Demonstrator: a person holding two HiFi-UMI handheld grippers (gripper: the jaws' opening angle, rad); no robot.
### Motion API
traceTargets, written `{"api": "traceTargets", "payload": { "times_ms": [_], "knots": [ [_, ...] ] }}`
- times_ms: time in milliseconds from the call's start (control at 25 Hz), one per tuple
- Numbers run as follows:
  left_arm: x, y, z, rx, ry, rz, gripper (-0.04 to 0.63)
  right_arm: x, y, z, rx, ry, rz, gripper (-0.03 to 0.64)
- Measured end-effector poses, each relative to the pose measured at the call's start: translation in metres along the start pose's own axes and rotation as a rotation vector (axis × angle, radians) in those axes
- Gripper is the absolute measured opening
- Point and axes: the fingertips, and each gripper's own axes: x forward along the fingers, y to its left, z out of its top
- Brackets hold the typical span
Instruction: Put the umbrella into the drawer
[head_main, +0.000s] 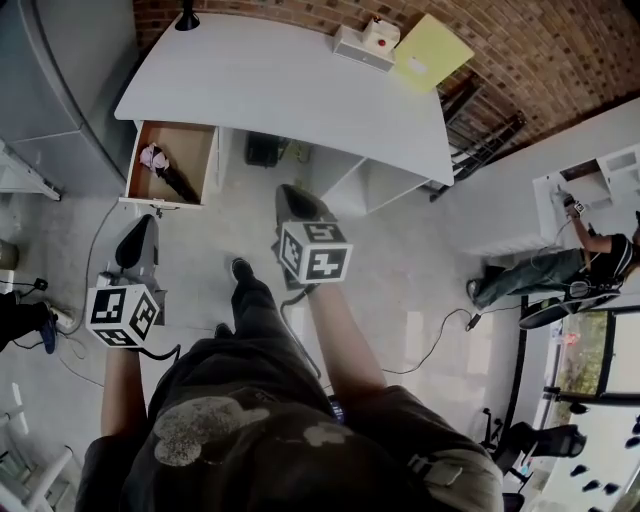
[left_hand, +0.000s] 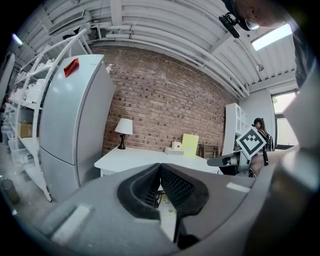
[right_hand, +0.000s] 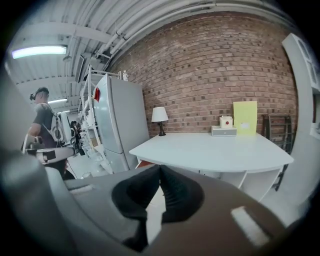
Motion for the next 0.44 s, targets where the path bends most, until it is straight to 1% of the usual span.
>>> {"api": "traceTargets", "payload": {
  "times_ms": [120, 240, 440],
  "knots": [
    [-0.009, -0.013, -0.003, 0.002, 0.009, -0.015, 0.011, -0.020, -0.002, -0.008, 0.004, 0.001, -0.009, 0.005],
    [-0.011, -0.020, -0.006, 0.010, 0.019, -0.030, 0.011, -0.027, -0.004, -0.011, -0.001, -0.007, -0.014, 0.005],
    [-0.006, -0.011, -0.020, 0.015, 0.037, -0.047, 0.011, -0.019, 0.001, -0.013, -0.003, -0.032, -0.028, 0.005]
  ]
}}
